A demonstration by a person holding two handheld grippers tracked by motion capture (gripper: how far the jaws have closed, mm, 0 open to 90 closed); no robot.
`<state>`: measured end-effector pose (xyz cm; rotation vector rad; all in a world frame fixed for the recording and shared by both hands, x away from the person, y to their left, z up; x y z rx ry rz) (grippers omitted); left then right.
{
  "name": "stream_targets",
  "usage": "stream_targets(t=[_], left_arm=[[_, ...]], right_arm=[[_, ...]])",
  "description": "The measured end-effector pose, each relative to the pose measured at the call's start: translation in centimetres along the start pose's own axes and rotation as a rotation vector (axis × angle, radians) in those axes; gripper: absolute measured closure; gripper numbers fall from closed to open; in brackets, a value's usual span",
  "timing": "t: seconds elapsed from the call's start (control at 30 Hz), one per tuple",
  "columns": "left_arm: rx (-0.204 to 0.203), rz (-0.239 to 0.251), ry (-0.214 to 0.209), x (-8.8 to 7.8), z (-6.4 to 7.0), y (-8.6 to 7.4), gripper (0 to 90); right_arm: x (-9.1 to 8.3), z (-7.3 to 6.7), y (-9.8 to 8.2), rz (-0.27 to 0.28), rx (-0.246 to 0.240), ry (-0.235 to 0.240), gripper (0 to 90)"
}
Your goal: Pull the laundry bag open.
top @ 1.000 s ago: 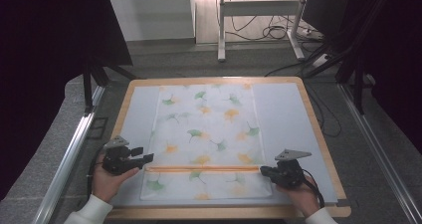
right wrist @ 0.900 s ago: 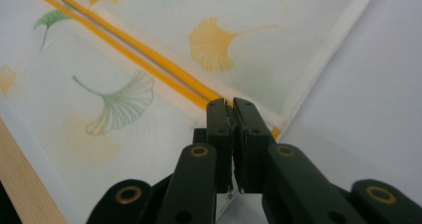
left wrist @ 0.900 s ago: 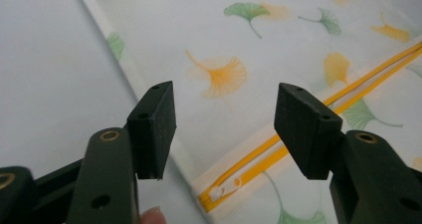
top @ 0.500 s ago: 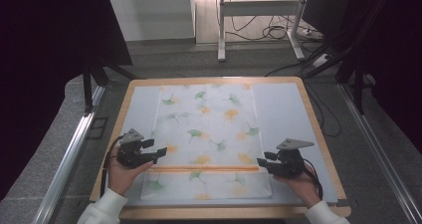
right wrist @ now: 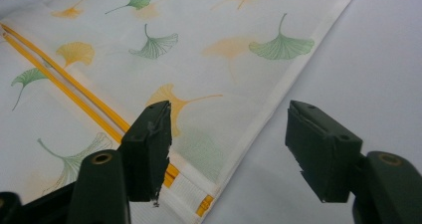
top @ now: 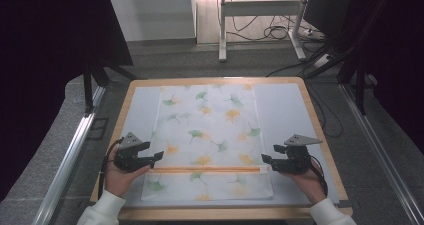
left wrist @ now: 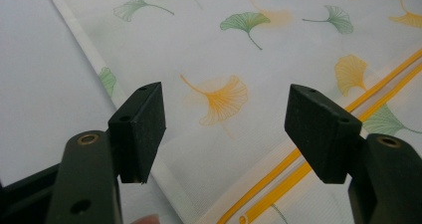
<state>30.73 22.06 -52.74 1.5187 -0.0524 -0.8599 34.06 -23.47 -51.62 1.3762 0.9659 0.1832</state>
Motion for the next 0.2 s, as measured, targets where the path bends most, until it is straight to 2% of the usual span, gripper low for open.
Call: stream_targets(t=[0.2], left_arm=[[0.0, 0.0, 0.0, -0.01, -0.02, -0.24, 32.4]], right_arm=[[-0.19, -0.05, -0.11, 0.005, -0.016, 0.015, 31.4]])
Point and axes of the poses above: each handheld gripper's, and its own axes: x roughly forward along the jaws, y roughly out of its top, z roughly to its right, the point moved 4 cm from there along x, roughly forward along the jaws, and after that the axes turned 10 degrees about z, right-handed, at the moved point
